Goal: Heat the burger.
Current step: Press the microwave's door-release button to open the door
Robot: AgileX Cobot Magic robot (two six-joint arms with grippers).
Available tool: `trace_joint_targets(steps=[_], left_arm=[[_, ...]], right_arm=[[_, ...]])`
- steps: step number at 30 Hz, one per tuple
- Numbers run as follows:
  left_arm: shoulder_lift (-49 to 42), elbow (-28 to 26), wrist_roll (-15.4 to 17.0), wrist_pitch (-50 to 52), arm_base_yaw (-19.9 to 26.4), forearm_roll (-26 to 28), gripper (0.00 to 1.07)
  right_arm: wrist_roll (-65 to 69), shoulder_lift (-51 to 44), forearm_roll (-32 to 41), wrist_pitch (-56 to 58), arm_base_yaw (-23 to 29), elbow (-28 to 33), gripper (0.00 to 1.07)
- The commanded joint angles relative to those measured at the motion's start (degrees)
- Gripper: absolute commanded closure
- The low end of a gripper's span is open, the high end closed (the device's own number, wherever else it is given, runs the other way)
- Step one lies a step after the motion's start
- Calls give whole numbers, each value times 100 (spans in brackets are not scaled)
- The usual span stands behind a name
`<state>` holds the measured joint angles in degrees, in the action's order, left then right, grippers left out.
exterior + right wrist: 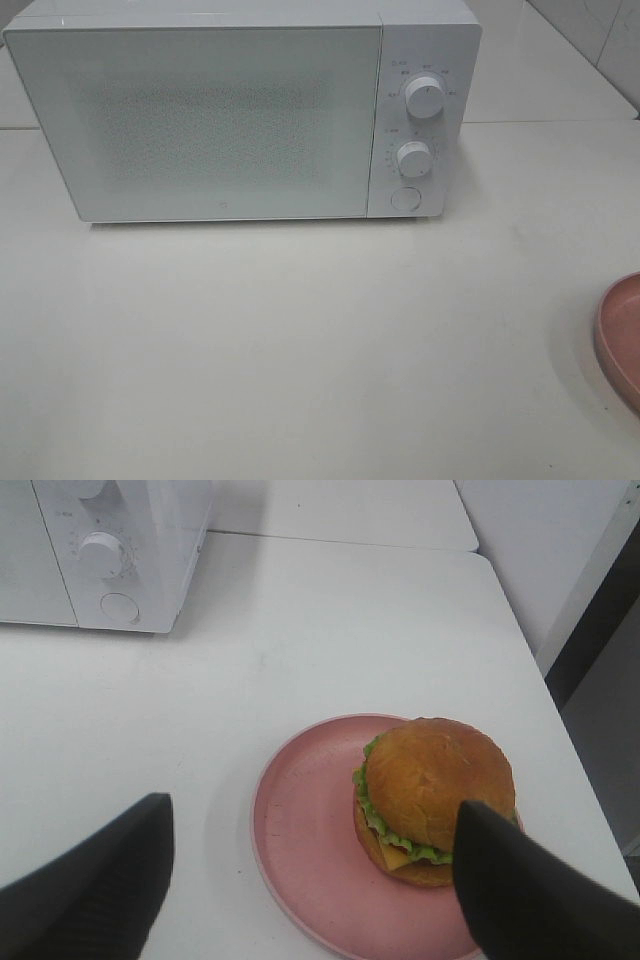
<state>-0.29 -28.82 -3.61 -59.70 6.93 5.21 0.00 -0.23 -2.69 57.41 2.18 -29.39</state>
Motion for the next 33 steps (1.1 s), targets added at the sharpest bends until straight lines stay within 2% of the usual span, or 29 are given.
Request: trace_joint_targets(steps=[1, 33], left_arm=[[-138, 17, 34, 40, 23, 52, 10], [-138, 17, 34, 40, 23, 52, 10]], right_arm=[[0, -74, -17, -46, -29, 11, 32], [0, -74, -17, -46, -29, 11, 32]])
